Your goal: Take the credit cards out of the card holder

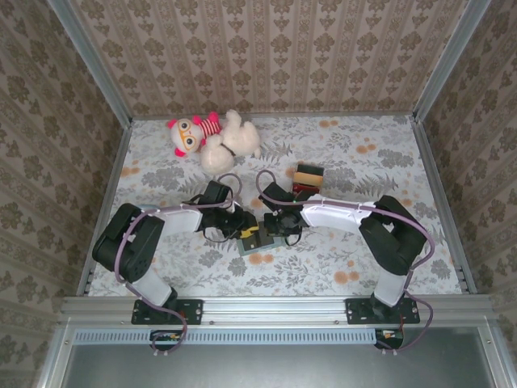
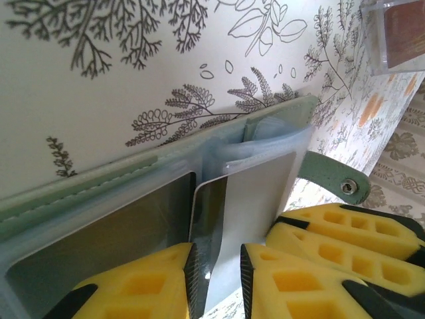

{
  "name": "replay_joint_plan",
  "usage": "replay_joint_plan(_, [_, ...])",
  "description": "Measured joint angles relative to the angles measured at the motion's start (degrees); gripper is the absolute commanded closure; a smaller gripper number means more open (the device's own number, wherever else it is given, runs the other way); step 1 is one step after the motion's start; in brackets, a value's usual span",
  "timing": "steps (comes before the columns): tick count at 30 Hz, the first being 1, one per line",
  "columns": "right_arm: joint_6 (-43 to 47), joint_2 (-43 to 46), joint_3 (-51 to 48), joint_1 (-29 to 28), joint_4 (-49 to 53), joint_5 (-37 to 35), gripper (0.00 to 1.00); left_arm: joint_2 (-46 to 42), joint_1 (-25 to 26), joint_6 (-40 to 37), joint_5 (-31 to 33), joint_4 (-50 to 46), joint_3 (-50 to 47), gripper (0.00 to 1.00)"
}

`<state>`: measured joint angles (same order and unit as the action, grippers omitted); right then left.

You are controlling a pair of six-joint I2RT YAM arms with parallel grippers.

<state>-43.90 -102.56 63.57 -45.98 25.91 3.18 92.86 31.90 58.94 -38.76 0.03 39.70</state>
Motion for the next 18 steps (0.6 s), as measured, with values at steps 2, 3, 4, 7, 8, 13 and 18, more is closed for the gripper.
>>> replay_joint_plan(2, [0.0, -0.7, 0.0, 0.1, 0.0, 0.0, 0.84, 0.0, 0.0, 0.0, 0.0, 0.0, 0.0, 0.74])
replay_joint_plan(3, [0.0, -0.9, 0.0, 0.1, 0.0, 0.0, 0.84, 0.0, 0.0, 0.0, 0.0, 0.0, 0.0, 0.74])
replay_joint_plan(4, [0.0, -1.0, 0.0, 0.1, 0.0, 0.0, 0.84, 0.0, 0.0, 0.0, 0.0, 0.0, 0.0, 0.73])
replay_joint_plan(7, [0.0, -1.3, 0.0, 0.1, 0.0, 0.0, 0.85, -0.1, 0.0, 0.0, 0.2, -0.4, 0.0, 0.73])
replay_joint_plan(8, [0.0, -1.5, 0.0, 0.1, 0.0, 0.0, 0.85, -0.2, 0.0, -0.1, 0.4, -0.9, 0.0, 0.73])
replay_joint_plan(13, [0.0, -1.7, 0.0, 0.2, -0.2, 0.1, 0.85, -0.5, 0.0, -0.7, 1.0, -2.5, 0.1, 0.73])
replay_joint_plan(18, [0.0, -1.7, 0.0, 0.2, -0.2, 0.1, 0.85, -0.5, 0.0, -0.8, 1.0, -2.2, 0.1, 0.75])
